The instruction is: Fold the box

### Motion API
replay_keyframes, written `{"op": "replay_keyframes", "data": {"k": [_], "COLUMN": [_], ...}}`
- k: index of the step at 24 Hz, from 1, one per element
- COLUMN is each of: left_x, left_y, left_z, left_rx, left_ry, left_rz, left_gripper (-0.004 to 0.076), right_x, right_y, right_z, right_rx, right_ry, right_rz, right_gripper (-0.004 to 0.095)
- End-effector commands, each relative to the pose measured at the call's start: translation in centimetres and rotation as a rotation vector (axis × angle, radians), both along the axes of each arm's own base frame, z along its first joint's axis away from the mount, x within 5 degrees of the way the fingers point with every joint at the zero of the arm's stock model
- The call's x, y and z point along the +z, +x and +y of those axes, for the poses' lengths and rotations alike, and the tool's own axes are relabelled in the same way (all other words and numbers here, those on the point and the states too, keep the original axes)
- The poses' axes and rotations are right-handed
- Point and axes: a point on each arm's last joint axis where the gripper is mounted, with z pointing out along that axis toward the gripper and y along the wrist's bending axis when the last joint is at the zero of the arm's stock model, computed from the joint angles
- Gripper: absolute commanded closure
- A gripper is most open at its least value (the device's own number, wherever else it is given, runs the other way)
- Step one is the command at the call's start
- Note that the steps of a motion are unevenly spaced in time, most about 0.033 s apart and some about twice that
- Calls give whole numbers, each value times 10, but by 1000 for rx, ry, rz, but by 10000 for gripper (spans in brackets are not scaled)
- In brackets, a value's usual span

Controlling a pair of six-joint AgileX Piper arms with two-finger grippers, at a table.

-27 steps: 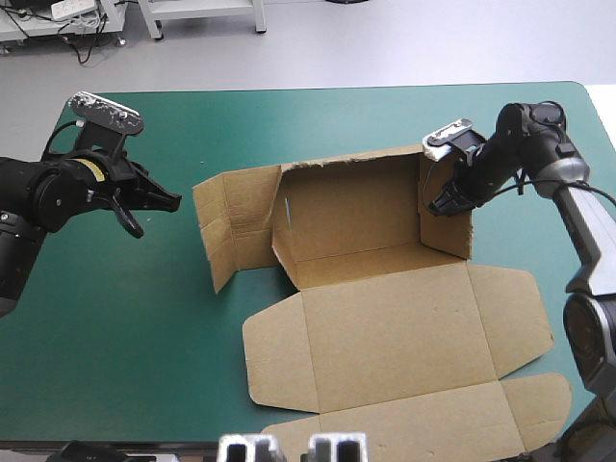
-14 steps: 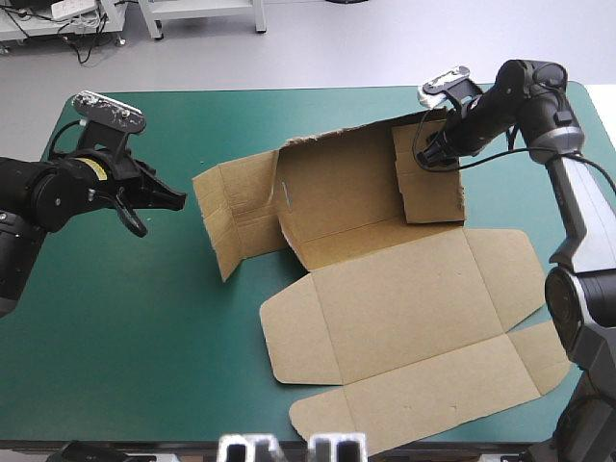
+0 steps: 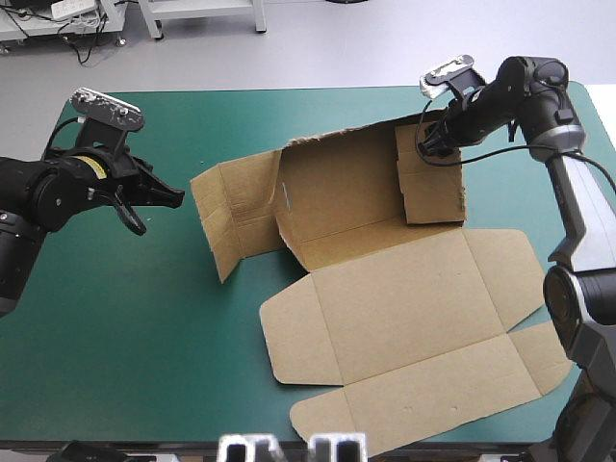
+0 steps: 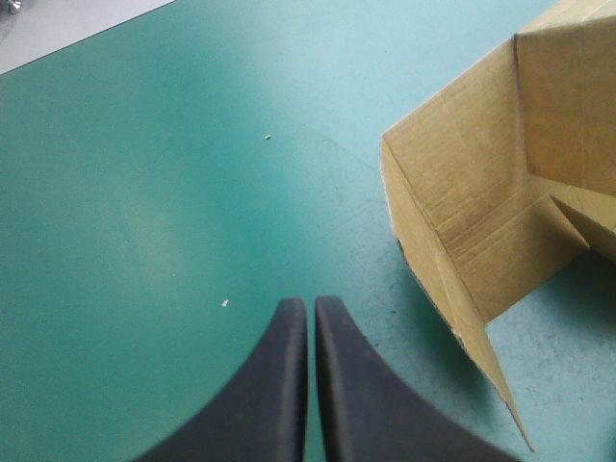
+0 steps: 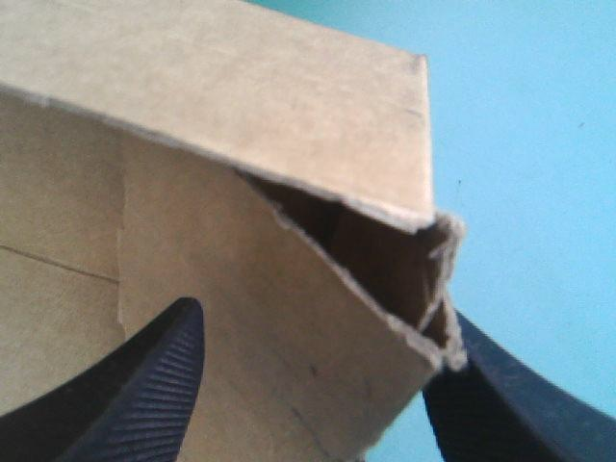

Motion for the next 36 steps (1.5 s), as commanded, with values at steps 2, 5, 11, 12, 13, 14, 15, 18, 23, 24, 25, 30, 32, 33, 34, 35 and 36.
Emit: {"op": "replay_keyframes", "data": {"k": [2,5,11,12,13,14,15,18,23,24,25,30,32,33,34,35,36], "left_x": [20,20,20,20,20,20,20,18,12,12,12,12,12,12,12,12,12], "left_y": [-5,-5,-5,-5,-5,-5,-5,-3,4,4,4,4,4,4,4,4,4], "left_z": [1,1,1,1,1,1,1,1,-1,-1,-1,-1,-1,-2,-2,-2,-2], "left_rx": [-3,-3,-3,-3,-3,-3,-3,-3,-5,-4,-4,-4,-5,-5,-5,-6,-6], "left_ry": [-24,-24,-23,-23,-23,-23,-23,-22,-24,-23,-23,-23,-24,-25,-26,-28,-30], "left_rz": [-111,-111,-109,-109,-109,-109,-109,-103,-76,-72,-73,-73,-71,-71,-70,-70,-69], "left_gripper": [710,710,710,710,710,710,710,710,710,710,710,710,710,710,710,711,710], "right_x": [12,-15,-71,-76,-78,-80,-80,-77,-45,-38,-25,35,44,45,46,45,44], "right_y": [6,20,44,46,47,48,49,49,34,30,24,-15,-34,-41,-54,-63,-74], "right_z": [-3,0,11,12,13,13,14,14,8,7,4,-1,-3,-5,-8,-10,-13], "right_rx": [-10,-7,3,3,3,3,4,19,-53,-63,-77,-83,-80,-80,-84,-86,-85], "right_ry": [6,10,87,102,110,116,123,117,94,92,82,95,91,78,49,31,10], "right_rz": [-99,-28,120,133,137,143,138,127,170,158,127,-4,-12,-9,-2,6,11], "right_gripper": [306,306,350,392,439,512,598,924,932,932,931,932,932,932,932,932,932]}}
